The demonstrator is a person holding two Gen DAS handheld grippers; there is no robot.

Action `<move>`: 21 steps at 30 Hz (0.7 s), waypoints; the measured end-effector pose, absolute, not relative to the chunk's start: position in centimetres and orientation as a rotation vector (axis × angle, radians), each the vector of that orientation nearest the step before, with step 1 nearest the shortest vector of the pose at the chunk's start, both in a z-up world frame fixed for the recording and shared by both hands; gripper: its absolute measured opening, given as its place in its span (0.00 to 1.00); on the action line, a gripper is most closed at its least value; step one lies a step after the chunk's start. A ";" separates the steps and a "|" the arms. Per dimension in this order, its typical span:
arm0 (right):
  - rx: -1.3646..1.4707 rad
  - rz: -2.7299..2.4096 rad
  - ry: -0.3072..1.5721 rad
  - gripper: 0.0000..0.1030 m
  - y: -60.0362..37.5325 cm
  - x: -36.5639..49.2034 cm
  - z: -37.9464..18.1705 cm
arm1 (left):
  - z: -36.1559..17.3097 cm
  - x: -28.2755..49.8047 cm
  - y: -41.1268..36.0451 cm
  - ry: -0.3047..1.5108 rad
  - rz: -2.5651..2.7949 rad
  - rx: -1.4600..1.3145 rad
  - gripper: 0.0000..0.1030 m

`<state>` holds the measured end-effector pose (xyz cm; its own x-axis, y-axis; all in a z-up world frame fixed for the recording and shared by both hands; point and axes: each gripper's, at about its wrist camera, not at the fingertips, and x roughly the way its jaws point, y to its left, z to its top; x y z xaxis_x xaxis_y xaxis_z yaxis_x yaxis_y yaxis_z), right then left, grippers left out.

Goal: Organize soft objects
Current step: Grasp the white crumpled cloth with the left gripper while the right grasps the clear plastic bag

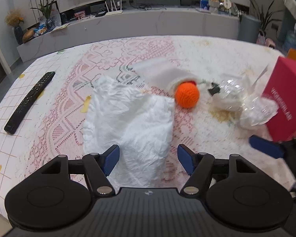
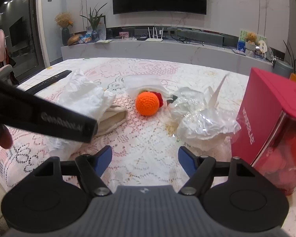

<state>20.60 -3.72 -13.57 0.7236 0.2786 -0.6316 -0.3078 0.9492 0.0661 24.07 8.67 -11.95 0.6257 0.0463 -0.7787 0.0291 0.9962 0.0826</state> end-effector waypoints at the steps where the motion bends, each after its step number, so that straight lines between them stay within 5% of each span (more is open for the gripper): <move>1: -0.037 0.323 0.691 0.71 -3.8 20.6 -13.6 | -12.2 24.1 8.7 0.898 0.023 0.106 0.76; 6: -0.012 0.333 0.699 0.71 -4.1 20.6 -14.0 | -12.2 23.8 9.4 0.895 0.040 0.078 0.52; 10: -0.016 0.342 0.698 0.71 -3.9 20.2 -14.0 | -11.7 23.1 10.7 0.886 0.038 -0.014 0.10; 21: -0.044 0.338 0.652 0.71 -4.0 19.1 -12.9 | -7.9 19.4 11.7 0.742 0.056 -0.137 0.05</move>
<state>19.08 -4.02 -12.89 0.7419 0.2949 -0.6021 -0.3224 0.9443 0.0653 19.41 11.69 -7.85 0.7364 0.0025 -0.6765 -0.0993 0.9896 -0.1045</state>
